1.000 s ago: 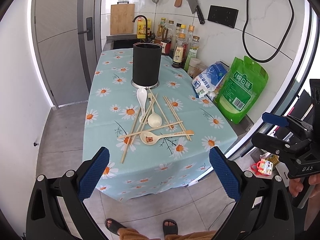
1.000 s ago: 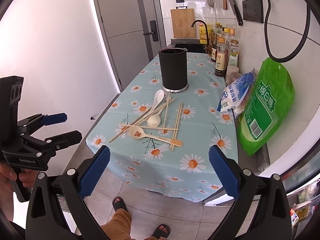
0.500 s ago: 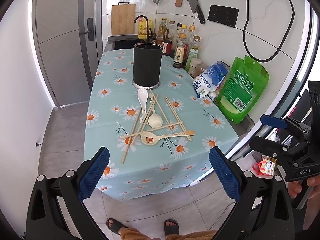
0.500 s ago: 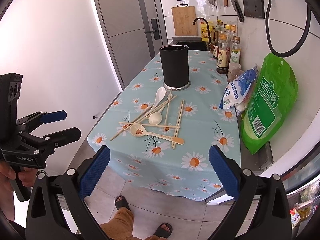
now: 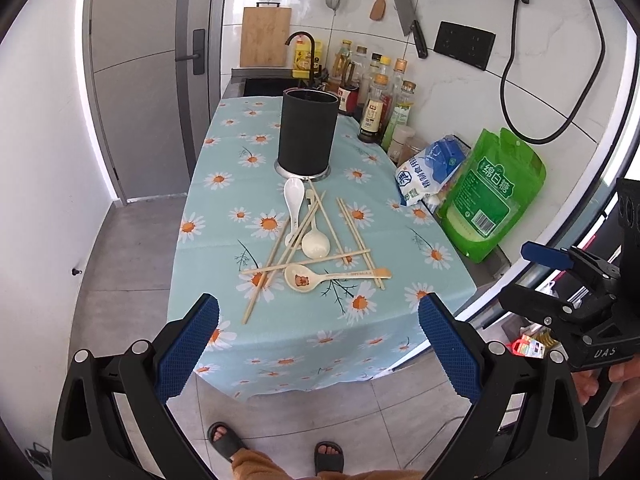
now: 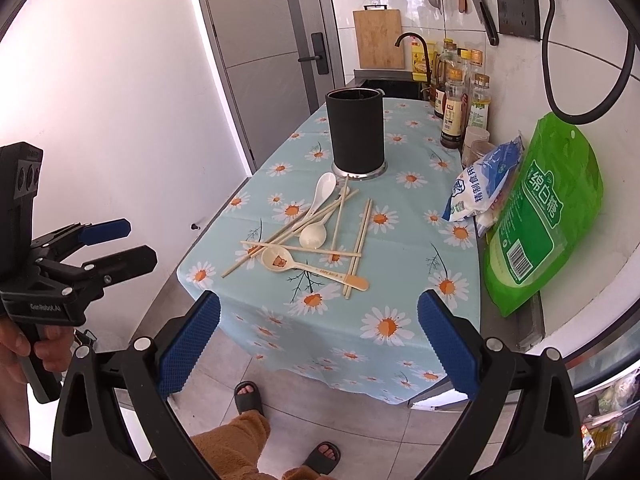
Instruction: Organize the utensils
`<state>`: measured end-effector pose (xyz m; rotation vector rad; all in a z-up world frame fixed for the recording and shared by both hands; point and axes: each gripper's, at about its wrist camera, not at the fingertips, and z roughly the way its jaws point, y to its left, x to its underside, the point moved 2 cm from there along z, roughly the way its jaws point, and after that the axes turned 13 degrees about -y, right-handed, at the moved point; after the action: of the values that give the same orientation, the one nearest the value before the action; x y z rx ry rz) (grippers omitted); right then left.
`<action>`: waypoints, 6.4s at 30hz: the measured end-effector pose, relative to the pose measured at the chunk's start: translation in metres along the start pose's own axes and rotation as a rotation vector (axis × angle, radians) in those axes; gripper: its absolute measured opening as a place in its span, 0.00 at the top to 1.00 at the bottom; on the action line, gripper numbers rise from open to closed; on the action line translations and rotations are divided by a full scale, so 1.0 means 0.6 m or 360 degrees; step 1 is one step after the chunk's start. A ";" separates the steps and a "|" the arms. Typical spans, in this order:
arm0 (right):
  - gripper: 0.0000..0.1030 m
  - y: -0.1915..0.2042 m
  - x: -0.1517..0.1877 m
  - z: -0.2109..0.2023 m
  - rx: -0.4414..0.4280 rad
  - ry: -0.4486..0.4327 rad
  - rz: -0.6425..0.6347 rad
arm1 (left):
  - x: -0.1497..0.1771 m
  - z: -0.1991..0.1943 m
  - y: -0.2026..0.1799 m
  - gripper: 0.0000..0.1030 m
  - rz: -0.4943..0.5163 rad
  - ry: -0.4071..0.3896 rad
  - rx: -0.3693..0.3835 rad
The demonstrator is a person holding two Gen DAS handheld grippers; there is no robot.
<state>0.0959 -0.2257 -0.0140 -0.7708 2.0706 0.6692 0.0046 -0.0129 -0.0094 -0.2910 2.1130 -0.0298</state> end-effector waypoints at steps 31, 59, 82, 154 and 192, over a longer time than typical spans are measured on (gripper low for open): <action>0.07 0.039 -0.073 0.258 -0.0136 0.0397 -0.0424 | 0.047 0.220 0.182 0.07 -0.0789 0.0346 0.0401; 0.86 0.132 0.094 0.476 -0.0509 0.1482 -0.1284 | 0.046 0.238 0.321 0.07 -0.0885 0.0308 0.0398; 0.92 0.055 -0.039 0.420 -0.0690 0.1180 -0.0899 | 0.029 0.302 0.262 0.07 -0.0770 0.0417 0.0338; 0.92 -0.172 -0.235 0.378 -0.0520 0.0043 0.0503 | -0.248 0.407 0.192 0.97 -0.0776 0.0089 0.0493; 0.91 -0.209 -0.420 0.515 -0.0405 -0.0192 0.0581 | -0.478 0.461 0.130 0.97 -0.0159 -0.0625 0.0571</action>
<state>0.4631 -0.0273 0.0061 -0.4754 2.0561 1.1694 0.3667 0.1520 0.0719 -0.1695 1.6646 -0.3767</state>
